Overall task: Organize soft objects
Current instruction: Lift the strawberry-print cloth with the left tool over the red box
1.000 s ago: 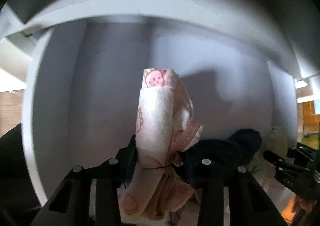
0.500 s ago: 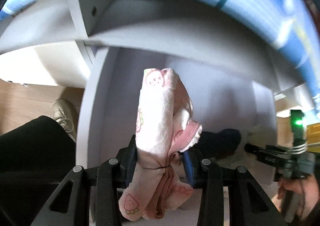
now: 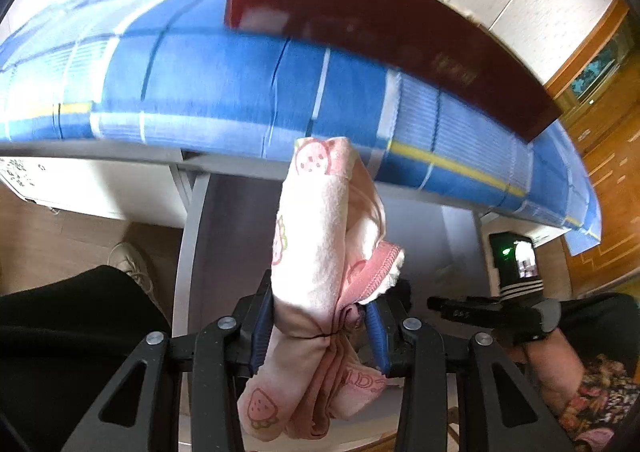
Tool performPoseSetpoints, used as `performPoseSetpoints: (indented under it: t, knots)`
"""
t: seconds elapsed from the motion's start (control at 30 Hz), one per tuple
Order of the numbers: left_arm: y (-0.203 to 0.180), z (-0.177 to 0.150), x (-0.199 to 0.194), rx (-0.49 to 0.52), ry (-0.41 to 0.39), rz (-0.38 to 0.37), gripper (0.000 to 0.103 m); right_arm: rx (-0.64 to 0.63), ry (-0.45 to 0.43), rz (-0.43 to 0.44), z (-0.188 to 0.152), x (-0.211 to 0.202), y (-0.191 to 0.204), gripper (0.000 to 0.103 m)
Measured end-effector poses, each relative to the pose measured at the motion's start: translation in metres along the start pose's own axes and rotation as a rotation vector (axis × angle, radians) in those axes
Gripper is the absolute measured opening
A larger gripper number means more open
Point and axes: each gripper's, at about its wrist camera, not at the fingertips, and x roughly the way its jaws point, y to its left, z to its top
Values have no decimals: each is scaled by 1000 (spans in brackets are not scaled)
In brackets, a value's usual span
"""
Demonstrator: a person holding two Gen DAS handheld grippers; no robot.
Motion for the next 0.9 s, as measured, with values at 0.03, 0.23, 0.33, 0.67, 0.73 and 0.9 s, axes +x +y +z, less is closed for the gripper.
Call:
performPoseSetpoints:
  t: [0.03,0.23,0.33,0.67,0.73,0.9]
  knots:
    - [-2,1,-5,5,-10,-7,41,2,0,1,0,0,-1,45]
    - [-22,16,-42,76,-68,-52,41,22,-5,23,-6,-2,-15,45]
    - [-30,24,-59,90,-94,-87,41,24,-9,31,-4,-13,-23,45]
    - [-51,80,-113,116,-189,-165,41,45,-16,64,-5,-31,-37,45]
    - [-51,102,-118,112,-203,-150,41,50,-21,71,-5,-30,-37,45]
    - [-53,163,-118,131,-224,-65,41,57,-27,105,-6,-38,-42,45]
